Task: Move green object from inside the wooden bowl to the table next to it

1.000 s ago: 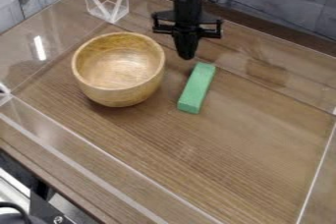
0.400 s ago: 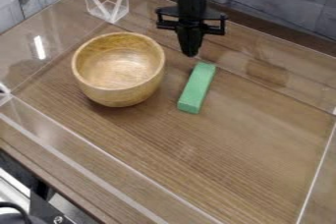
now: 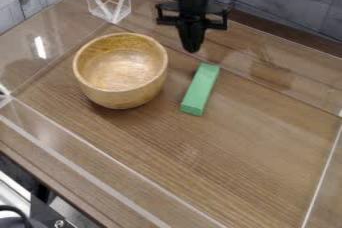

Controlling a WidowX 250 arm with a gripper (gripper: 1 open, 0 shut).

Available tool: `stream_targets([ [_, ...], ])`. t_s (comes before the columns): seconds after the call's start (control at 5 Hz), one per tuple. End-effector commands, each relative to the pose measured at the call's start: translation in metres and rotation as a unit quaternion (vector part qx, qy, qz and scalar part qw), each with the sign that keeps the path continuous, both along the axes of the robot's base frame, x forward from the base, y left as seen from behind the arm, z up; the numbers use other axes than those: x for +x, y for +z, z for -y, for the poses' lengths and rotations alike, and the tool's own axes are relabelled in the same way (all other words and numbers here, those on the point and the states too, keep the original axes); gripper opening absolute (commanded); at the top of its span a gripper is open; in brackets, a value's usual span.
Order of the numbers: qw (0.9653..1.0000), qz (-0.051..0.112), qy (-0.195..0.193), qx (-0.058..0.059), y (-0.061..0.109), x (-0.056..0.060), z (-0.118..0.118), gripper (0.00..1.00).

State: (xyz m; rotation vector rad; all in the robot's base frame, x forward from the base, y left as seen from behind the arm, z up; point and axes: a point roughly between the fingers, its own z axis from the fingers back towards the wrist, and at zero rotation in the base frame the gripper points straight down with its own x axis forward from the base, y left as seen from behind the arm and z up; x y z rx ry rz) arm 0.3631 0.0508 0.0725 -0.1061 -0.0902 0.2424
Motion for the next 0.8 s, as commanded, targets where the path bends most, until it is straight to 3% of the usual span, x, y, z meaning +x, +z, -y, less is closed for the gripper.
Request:
stream_targets([
  [0.0, 0.9992, 0.040, -0.005, 0.003, 0.041, 0.003, 0.002, 0.00],
  [0.2, 0.9990, 0.040, -0.022, 0.002, 0.049, -0.002, 0.011, 0.00],
  [0.6, 0.9972, 0.034, -0.066, 0.005, 0.039, -0.040, 0.024, 0.00],
])
